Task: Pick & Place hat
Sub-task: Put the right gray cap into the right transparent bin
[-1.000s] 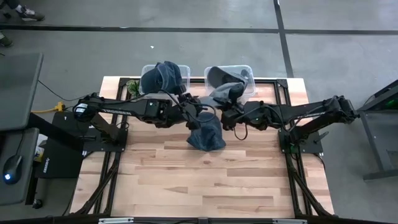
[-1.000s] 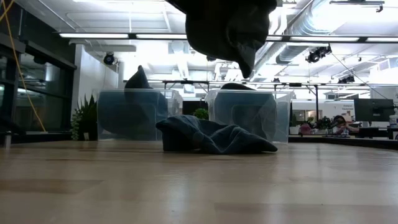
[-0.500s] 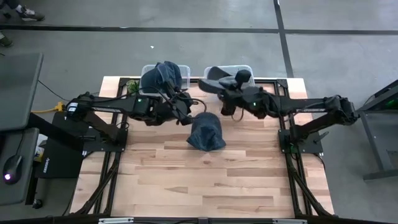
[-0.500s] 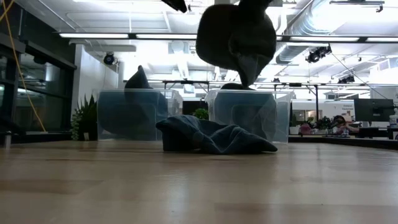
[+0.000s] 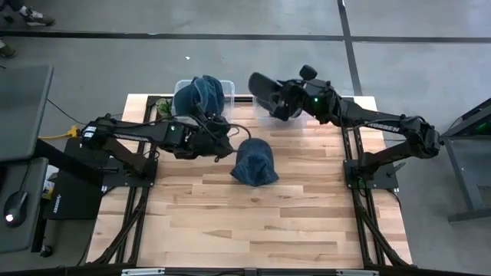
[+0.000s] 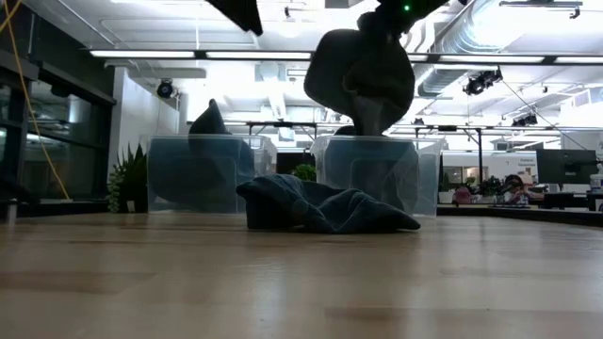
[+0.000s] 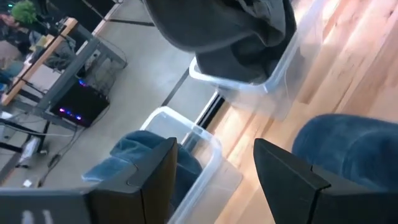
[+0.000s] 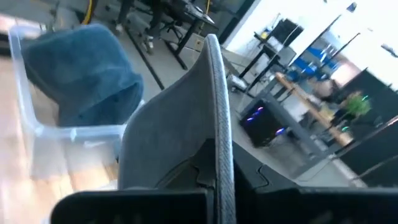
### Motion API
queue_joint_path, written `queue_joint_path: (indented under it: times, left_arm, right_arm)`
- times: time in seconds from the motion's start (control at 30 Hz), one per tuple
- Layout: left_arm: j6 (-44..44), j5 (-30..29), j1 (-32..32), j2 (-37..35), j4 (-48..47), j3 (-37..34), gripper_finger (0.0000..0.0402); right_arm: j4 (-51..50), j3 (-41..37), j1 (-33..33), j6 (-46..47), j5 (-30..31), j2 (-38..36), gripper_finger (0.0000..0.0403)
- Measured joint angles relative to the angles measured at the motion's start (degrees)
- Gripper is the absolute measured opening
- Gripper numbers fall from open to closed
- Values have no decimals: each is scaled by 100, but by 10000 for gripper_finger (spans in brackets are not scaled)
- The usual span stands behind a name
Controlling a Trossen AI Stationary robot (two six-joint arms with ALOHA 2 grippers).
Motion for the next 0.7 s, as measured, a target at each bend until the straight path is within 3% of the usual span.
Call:
queue_joint_path:
  times: [0.17, 0.47, 0.7]
  left_arm:
    - [-372, -142, -168, -186, 56, -674, 209]
    - [-599, 181, -185, -835, 1827, -2546, 209]
    - [-604, 497, -183, -1298, 3129, -3524, 209]
  right_arm:
    - [234, 0, -358, 527, -610, 0, 6]
    - [749, -41, -749, 1419, -979, 0, 6]
    - [2141, -1018, -1010, 2217, -1214, -175, 6]
